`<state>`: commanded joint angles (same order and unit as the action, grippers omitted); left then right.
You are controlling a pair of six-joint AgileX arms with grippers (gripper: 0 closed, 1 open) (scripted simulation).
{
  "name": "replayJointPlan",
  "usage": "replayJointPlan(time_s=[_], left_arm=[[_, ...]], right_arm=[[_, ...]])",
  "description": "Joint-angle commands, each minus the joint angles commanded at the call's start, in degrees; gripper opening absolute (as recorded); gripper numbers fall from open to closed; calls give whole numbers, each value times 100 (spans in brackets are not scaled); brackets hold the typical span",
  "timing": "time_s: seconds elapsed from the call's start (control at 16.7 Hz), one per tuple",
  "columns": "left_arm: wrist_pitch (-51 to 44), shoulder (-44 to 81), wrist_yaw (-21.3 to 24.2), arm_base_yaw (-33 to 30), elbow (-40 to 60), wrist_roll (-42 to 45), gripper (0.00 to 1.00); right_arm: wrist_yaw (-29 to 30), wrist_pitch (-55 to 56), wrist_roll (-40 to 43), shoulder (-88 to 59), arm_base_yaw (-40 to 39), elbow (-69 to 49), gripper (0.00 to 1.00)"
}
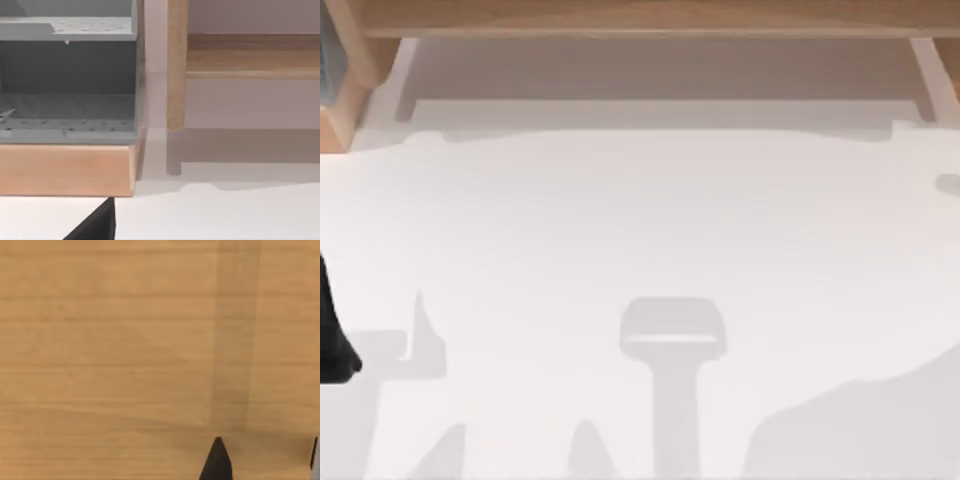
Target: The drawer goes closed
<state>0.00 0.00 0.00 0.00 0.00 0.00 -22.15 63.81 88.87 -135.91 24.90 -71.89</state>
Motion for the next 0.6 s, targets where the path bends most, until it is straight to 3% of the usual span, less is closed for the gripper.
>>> replayJointPlan(time_s=[0.24,0.6], left_arm=[[0,0,0,0,0,0,100],[0,0,0,0,0,0,100]], right_arm=[[0,0,0,0,0,0,98],[0,0,0,0,0,0,100]])
